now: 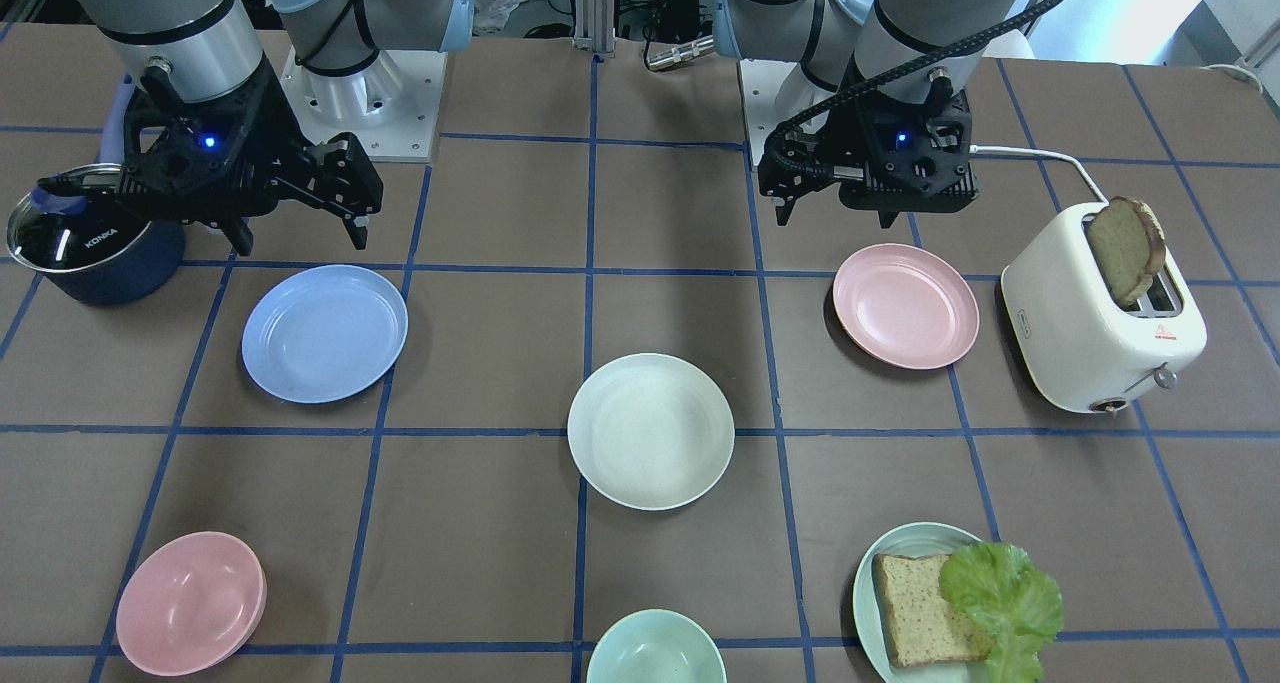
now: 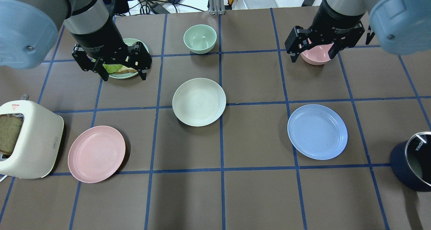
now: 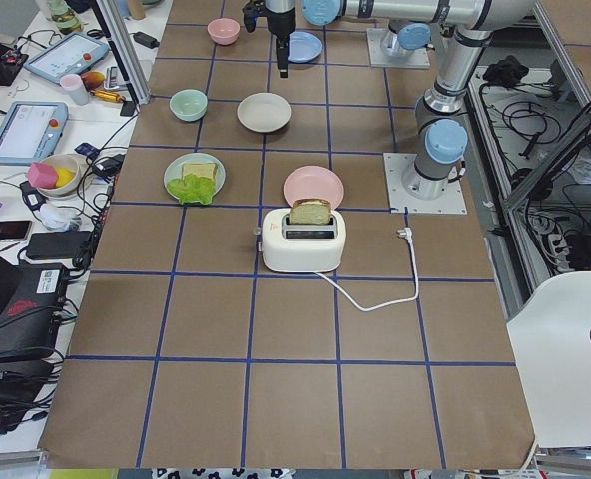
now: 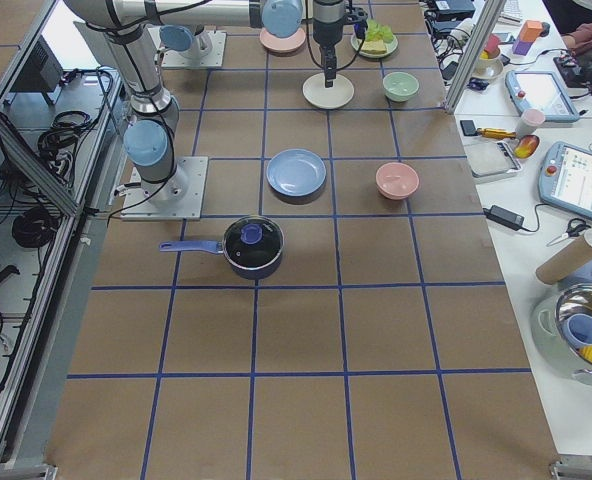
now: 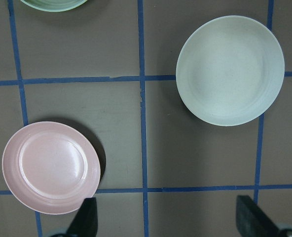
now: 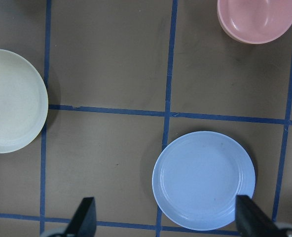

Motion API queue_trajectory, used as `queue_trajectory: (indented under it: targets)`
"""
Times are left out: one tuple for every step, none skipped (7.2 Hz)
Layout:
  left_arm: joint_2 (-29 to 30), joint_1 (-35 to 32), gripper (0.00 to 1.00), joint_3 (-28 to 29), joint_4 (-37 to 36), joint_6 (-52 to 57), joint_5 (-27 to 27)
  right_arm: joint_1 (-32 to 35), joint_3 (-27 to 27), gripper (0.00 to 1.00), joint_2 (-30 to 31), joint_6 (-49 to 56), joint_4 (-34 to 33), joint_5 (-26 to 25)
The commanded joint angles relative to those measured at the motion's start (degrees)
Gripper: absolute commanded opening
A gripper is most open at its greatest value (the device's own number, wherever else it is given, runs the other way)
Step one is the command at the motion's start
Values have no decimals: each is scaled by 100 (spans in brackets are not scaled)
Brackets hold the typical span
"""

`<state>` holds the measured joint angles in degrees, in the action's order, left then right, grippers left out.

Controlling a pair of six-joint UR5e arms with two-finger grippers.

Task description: Stack three plates with pink and blue

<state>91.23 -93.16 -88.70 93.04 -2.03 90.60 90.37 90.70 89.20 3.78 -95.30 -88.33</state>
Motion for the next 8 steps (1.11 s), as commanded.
queue_trajectory:
  targets:
    - [0,25,100,2,3,54,19,-2,0,100,0,0,3,-9]
    - [0,34,100,-16,3,228,19,-2,0,100,0,0,3,0]
    - [-8,34,100,-16,3,369,19,-2,0,100,0,0,3,-9]
    - [0,26,100,-33,3,309,10,-2,0,100,0,0,-6,0]
    - [-26,26,100,-42,12,309,-34,-2,0,100,0,0,3,0]
    - [-70,43,100,-60,82,343,1,-2,0,100,0,0,-6,0]
    - [-70,61,100,-260,91,379,36,-2,0,100,0,0,3,-9]
    - [52,226,100,-767,-231,362,-16,-2,0,100,0,0,3,0]
